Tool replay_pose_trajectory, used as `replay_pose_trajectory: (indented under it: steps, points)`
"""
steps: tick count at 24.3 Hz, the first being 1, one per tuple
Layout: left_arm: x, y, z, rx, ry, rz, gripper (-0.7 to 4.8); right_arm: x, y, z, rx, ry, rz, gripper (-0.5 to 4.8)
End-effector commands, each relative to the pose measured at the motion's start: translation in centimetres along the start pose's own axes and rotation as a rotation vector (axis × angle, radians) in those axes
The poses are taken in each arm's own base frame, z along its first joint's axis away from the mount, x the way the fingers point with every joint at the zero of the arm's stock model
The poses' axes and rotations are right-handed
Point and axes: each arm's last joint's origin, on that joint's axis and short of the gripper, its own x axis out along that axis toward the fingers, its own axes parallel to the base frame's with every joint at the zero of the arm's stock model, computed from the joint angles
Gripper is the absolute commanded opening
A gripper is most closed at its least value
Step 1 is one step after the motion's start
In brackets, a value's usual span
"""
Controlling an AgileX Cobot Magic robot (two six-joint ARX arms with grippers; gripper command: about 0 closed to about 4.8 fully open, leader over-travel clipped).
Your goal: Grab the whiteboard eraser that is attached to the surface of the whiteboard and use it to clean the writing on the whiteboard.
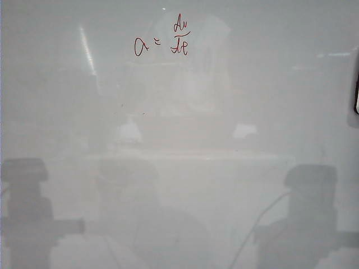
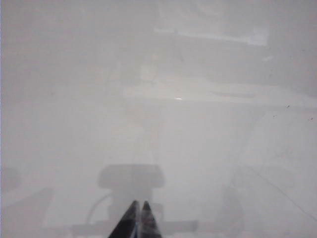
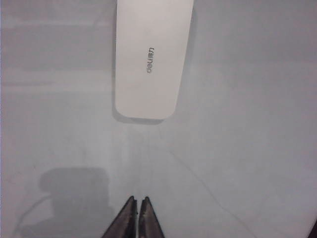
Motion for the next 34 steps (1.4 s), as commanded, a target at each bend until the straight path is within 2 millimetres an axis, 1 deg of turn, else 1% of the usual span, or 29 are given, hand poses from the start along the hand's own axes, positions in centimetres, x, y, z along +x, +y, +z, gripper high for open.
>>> replay_pose_trajectory:
  steps: [1,12,14,17,20,22,24,25,26,27,28,30,31,33,34]
  points:
    - [0.0,0.0,0.3,-0.001,-0.017,-0.005,-0.05,0.0,0.0,0.0,-0.002,-0.013,0.001,0.32]
    - [0.0,0.0,0.4,0.004,-0.033,0.002,-0.06,0.0,0.0,0.1,0.000,-0.022,0.009,0.32]
    - [0.0,-0.1,0.7,0.003,-0.049,-0.011,-0.06,0.0,0.0,0.3,0.016,-0.037,0.009,0.32]
    - [-0.2,-0.3,1.5,0.013,-0.065,-0.059,-0.05,-0.1,0.0,0.9,0.067,-0.076,0.011,0.32]
    - [-0.5,-0.6,2.8,0.020,-0.086,-0.114,-0.05,-0.5,0.0,2.6,0.116,-0.139,0.017,0.30]
    - [-0.9,-1.0,3.9,0.023,-0.078,-0.191,-0.05,-1.0,0.1,4.4,0.151,-0.175,0.031,0.30]
    - [-1.6,-1.4,5.4,0.019,-0.069,-0.266,-0.05,-1.8,0.2,6.4,0.157,-0.214,0.086,-0.03]
    - [-1.9,-1.5,6.1,0.022,-0.073,-0.293,-0.05,-2.4,0.3,7.8,0.152,-0.237,0.115,-0.09]
    - [-2.8,-1.9,7.8,0.017,-0.081,-0.334,-0.05,-3.6,0.4,9.9,0.144,-0.262,0.158,-0.09]
    - [-3.1,-2.0,8.4,-0.005,-0.078,-0.347,-0.05,-4.4,0.5,11.0,0.140,-0.262,0.183,-0.09]
    - [-3.8,-2.2,9.4,-0.053,-0.053,-0.360,-0.05,-5.7,0.7,12.6,0.136,-0.246,0.230,-0.09]
    - [-4.4,-2.5,9.9,-0.066,-0.004,-0.417,-0.05,-7.0,0.9,13.9,0.122,-0.236,0.292,-0.08]
    - [-4.6,-2.6,10.1,-0.064,0.012,-0.457,-0.05,-7.5,0.9,14.4,0.111,-0.239,0.317,0.08]
    - [-4.9,-2.9,10.3,-0.049,0.023,-0.543,-0.05,-8.0,1.0,15.3,0.113,-0.244,0.351,0.93]
    - [-4.9,-2.9,10.3,-0.049,0.028,-0.572,-0.05,-8.1,1.0,15.5,0.120,-0.235,0.351,1.13]
